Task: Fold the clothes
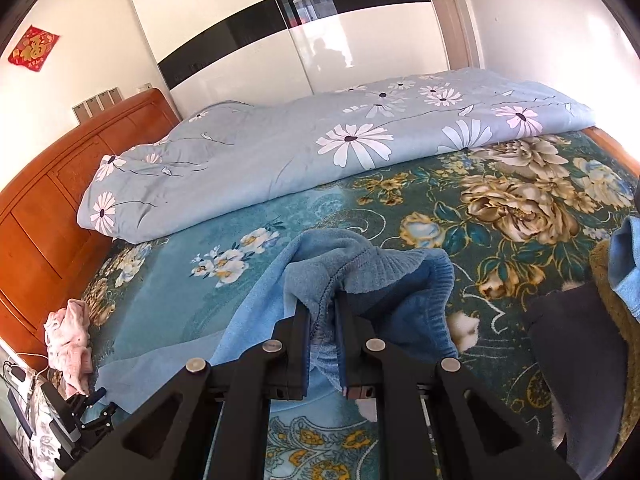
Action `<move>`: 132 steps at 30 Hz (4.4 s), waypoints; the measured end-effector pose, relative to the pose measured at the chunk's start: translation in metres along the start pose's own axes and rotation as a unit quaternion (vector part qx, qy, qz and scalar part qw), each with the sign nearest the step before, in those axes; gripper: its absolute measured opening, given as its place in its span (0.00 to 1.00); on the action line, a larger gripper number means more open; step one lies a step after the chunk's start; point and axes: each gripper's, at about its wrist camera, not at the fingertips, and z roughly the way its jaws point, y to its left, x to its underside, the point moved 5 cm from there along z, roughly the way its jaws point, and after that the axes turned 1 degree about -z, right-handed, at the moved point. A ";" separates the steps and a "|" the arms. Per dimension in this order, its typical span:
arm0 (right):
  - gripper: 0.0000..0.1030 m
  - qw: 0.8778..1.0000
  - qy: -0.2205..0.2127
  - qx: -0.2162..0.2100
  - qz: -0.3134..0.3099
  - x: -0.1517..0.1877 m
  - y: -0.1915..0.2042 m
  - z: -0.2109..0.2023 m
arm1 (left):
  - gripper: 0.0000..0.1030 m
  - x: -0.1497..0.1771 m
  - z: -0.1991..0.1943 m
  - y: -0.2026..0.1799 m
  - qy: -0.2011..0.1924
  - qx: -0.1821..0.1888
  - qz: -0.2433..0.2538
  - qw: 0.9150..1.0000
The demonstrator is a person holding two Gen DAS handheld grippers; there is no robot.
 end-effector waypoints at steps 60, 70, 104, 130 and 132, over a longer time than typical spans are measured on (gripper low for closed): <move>0.07 0.997 0.018 0.076 0.019 -0.100 -0.048 0.122 | 0.03 -0.203 0.122 0.084 0.051 -0.036 -0.068 0.996; 0.06 0.987 0.091 0.107 0.081 -0.072 -0.100 0.210 | 0.07 -0.194 0.226 0.086 0.144 -0.019 -0.143 0.979; 0.07 0.975 0.073 0.036 0.207 0.065 -0.123 0.127 | 0.50 0.000 0.050 0.077 0.066 0.110 -0.442 0.888; 0.00 0.992 0.004 -0.010 0.125 0.085 -0.080 0.008 | 0.06 0.010 0.016 0.115 0.046 0.028 -0.379 0.924; 0.00 0.990 0.014 -0.010 0.139 0.089 -0.080 0.025 | 0.06 0.011 0.017 0.116 0.047 0.025 -0.380 0.923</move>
